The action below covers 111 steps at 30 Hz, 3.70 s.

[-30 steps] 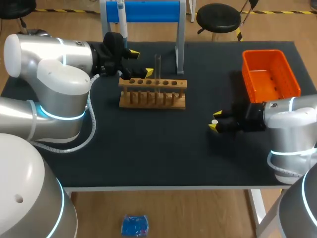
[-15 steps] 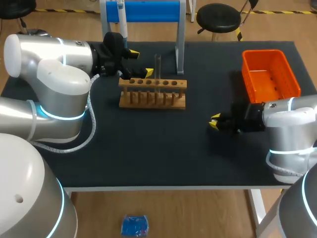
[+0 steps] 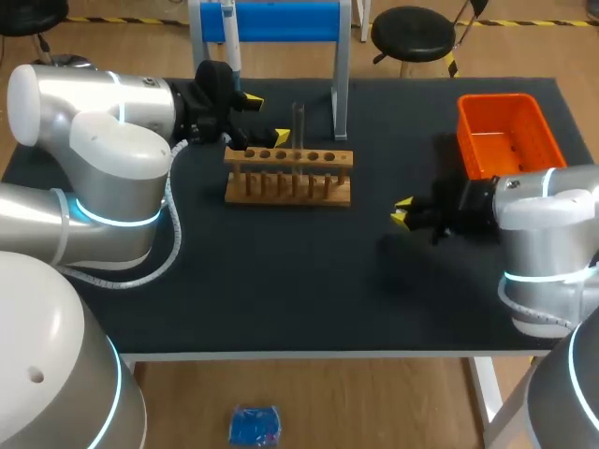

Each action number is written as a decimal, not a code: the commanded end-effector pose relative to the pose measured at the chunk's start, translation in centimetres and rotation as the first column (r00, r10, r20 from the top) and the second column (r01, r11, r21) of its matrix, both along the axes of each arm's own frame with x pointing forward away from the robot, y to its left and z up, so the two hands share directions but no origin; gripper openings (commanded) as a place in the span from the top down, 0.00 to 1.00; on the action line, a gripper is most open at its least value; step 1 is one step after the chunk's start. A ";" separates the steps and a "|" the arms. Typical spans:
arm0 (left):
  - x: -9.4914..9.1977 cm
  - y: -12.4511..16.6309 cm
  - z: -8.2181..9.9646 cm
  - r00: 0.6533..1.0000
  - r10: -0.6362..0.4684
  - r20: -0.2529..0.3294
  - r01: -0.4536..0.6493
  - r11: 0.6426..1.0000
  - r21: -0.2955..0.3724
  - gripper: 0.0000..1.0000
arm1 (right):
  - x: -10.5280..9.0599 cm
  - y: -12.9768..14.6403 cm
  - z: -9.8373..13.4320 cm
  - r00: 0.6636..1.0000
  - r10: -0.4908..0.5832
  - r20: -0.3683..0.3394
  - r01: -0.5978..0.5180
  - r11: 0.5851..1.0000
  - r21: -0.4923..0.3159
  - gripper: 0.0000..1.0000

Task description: Invert the test tube, pick up the pipette, mount the tip to pipette, aspirate from beaker and dispense into the tube, eject the tip, return the pipette, and cap with the stopper.

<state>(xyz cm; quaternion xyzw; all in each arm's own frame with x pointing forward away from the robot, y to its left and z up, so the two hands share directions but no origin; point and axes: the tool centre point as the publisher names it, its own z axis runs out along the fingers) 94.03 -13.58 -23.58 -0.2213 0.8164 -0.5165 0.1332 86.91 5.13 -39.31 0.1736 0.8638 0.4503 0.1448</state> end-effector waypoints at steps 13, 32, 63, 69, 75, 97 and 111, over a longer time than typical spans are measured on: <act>0.0 0.0 -0.1 1.000 -0.001 0.001 0.001 1.000 -0.003 0.00 | 4.2 5.4 14.9 0.998 0.044 0.047 -0.045 0.999 0.027 1.00; 0.0 0.0 -0.1 1.000 -0.001 0.001 0.001 1.000 -0.003 0.00 | 9.9 14.8 20.3 0.995 0.086 0.048 -0.088 0.995 0.046 1.00; 0.0 0.0 -0.1 1.000 -0.001 0.001 0.001 1.000 -0.003 0.00 | 11.2 17.3 18.6 0.993 0.119 0.026 -0.118 0.993 -0.026 1.00; 0.0 0.0 -0.1 1.000 -0.001 0.001 0.001 1.000 -0.003 0.00 | 11.3 17.6 18.1 0.992 0.124 0.019 -0.124 0.992 -0.023 1.00; 0.0 0.0 -0.1 1.000 -0.001 0.001 0.001 1.000 -0.003 0.00 | 11.4 17.9 17.7 0.991 0.132 0.009 -0.132 0.991 -0.015 1.00; 0.0 0.0 -0.1 1.000 -0.001 0.001 0.001 1.000 -0.003 0.00 | 11.3 18.0 16.4 0.991 0.136 -0.015 -0.136 0.991 -0.013 1.00; 0.0 0.0 -0.1 1.000 -0.001 0.001 0.001 1.000 -0.003 0.00 | 11.3 18.2 16.5 0.990 0.138 -0.015 -0.139 0.990 -0.009 1.00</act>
